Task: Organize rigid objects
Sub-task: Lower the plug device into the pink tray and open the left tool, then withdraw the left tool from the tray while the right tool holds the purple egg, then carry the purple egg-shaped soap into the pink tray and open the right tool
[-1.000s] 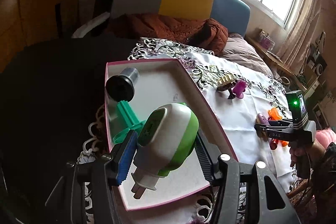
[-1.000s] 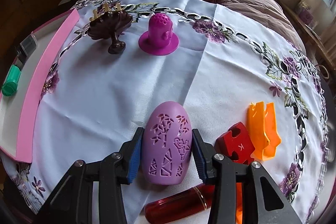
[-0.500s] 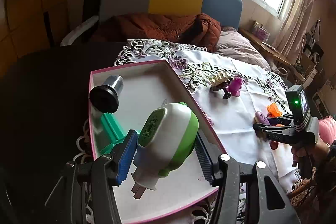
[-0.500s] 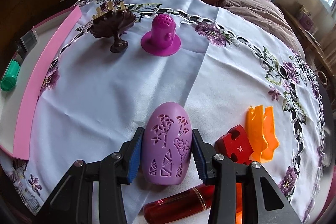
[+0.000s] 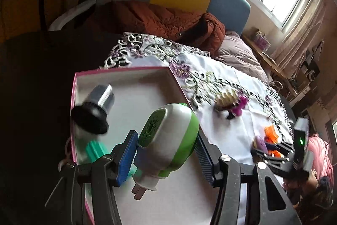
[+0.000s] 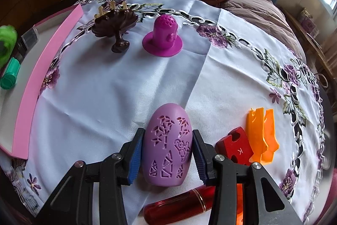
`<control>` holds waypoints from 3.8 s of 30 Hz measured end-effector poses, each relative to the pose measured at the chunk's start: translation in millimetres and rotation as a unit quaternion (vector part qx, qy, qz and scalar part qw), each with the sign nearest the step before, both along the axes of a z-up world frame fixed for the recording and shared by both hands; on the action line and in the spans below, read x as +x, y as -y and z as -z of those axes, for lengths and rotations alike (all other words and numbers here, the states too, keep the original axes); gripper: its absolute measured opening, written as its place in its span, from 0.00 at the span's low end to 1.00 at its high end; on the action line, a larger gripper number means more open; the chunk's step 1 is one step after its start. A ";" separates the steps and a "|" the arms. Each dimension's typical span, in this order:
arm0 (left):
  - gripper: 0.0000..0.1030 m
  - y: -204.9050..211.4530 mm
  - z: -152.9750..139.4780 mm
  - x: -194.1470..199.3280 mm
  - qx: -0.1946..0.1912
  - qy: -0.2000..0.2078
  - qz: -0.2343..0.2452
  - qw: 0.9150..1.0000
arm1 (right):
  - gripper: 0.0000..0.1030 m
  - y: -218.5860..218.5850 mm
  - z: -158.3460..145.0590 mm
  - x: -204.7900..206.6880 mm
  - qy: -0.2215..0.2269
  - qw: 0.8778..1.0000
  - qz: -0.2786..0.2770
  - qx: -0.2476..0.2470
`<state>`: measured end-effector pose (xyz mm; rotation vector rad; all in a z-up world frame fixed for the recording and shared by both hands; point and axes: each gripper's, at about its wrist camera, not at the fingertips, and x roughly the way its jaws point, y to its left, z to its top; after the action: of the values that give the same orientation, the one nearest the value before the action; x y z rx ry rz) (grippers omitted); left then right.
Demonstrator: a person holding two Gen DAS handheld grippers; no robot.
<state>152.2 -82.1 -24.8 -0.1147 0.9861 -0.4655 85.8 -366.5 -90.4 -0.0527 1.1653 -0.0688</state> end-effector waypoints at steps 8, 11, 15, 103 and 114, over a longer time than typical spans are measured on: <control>0.54 12.0 23.9 49.4 0.035 -0.013 -0.019 0.999 | 0.43 -0.8 -0.2 -0.4 0.000 1.000 -0.004 -0.003; 0.54 16.4 32.1 60.2 0.058 -0.012 -0.016 0.998 | 0.43 -1.0 0.0 -0.2 0.001 1.000 -0.005 -0.004; 0.54 26.3 40.4 65.0 0.104 0.001 -0.003 0.995 | 0.43 -1.2 -0.1 -0.3 0.001 1.000 -0.006 -0.004; 0.64 -130.0 19.3 -110.3 0.048 -0.002 -0.165 0.985 | 0.42 -1.7 -1.7 2.1 -0.013 1.000 0.026 0.002; 0.64 -123.7 20.3 -116.8 0.042 0.002 -0.143 0.989 | 0.42 -35.3 -13.5 -3.5 0.000 1.000 0.007 0.015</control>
<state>35.4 41.6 -45.1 -0.1769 0.9658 -0.1602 82.3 -331.2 -77.0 -0.0187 1.1662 -0.0640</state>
